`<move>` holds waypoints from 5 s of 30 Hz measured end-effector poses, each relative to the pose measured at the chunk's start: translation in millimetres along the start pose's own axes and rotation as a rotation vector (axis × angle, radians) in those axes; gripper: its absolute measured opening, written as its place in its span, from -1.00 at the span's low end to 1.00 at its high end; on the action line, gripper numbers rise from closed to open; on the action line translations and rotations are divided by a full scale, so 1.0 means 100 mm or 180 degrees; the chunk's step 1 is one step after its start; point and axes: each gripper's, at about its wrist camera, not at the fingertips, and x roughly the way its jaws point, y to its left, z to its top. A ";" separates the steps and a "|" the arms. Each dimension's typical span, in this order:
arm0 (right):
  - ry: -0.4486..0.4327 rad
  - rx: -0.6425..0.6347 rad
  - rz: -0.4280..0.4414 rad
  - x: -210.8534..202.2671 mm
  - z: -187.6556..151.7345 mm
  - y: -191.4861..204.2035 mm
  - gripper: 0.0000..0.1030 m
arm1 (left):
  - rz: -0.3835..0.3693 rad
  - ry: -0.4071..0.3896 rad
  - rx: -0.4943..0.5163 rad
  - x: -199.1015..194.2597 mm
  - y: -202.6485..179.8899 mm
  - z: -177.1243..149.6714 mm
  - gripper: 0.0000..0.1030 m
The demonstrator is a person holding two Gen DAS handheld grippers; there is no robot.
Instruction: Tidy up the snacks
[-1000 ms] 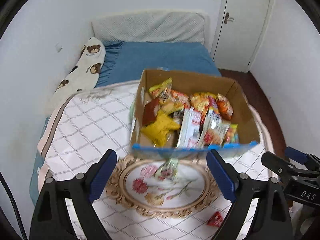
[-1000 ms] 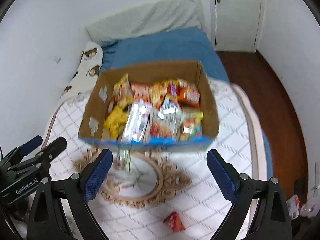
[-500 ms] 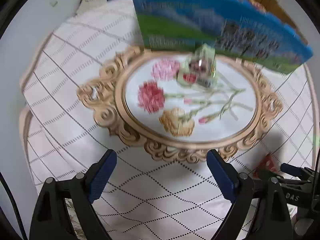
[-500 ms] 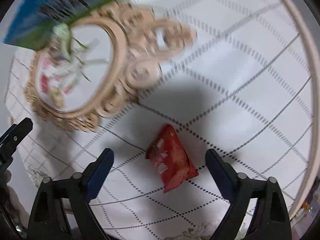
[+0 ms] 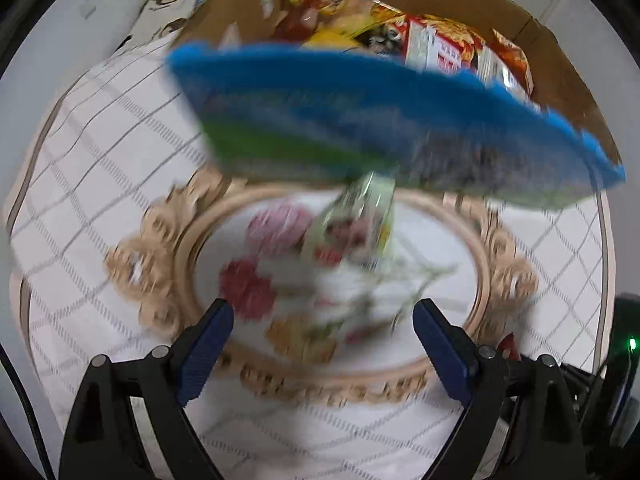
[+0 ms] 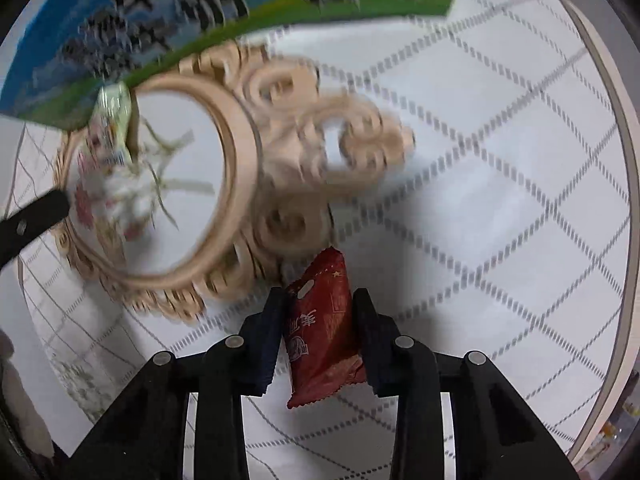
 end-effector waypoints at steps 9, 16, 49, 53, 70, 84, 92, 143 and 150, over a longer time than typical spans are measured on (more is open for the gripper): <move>-0.0136 0.0012 0.0006 -0.13 0.29 0.03 -0.28 | 0.0012 0.0124 0.0184 0.38 -0.14 0.41 0.69; -0.0131 -0.0023 0.0041 -0.19 0.54 0.06 -0.28 | 0.0073 0.0173 0.0302 0.52 -0.17 0.25 0.07; 0.0556 -0.0306 0.0060 0.66 -0.37 0.43 -0.35 | -0.0288 0.1011 0.0146 0.96 -0.24 -1.31 0.06; 0.0498 -0.0311 0.0172 0.49 -0.44 0.40 -0.36 | -0.0372 0.0954 0.0138 0.75 -0.13 -1.26 0.06; -0.0705 -0.0403 0.0694 -1.63 0.74 0.51 -0.36 | -0.0760 -0.0009 0.0219 -0.85 -0.23 0.37 0.06; -0.0664 -0.0087 0.0170 -1.37 2.18 0.29 -0.36 | -0.0168 0.0333 0.0050 -0.28 0.00 1.40 0.07; -0.0466 -0.0023 -0.0100 -1.03 2.57 0.23 0.37 | -0.0214 0.0438 -0.0129 -0.08 0.01 1.64 0.63; -0.1890 -0.0537 -0.0237 -2.84 0.30 0.63 0.97 | -0.0020 -0.1450 0.0015 -2.32 -0.16 0.14 0.78; -0.2216 -0.0612 -0.0224 -3.25 -0.30 0.72 0.98 | -0.0049 -0.1661 0.0054 -2.70 -0.11 -0.31 0.78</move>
